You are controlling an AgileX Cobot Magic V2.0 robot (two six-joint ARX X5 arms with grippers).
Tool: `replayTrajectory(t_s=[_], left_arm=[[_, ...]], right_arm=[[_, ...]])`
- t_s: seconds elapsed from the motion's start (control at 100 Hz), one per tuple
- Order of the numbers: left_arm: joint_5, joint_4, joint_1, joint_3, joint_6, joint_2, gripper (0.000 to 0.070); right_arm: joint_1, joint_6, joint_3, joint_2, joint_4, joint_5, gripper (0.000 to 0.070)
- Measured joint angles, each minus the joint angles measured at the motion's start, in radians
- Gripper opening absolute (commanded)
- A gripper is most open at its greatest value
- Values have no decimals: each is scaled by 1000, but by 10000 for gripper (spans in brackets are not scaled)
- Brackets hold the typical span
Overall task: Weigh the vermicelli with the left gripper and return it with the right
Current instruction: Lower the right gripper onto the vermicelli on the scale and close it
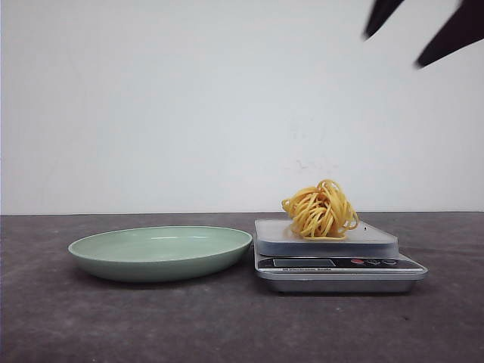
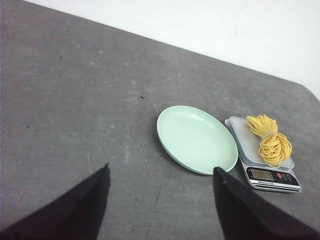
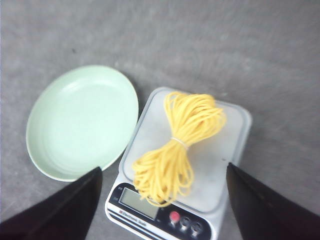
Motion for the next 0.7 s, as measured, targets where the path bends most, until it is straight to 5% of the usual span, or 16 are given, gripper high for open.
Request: replayTrajectory(t_s=[0.37,0.7], left_arm=[[0,-30,0,0,8,0,382],[0,-31,0,0,19,0,382]], right_arm=[[10,56,75,344,-22,0,481],[26,60,79,399,50,0,480]])
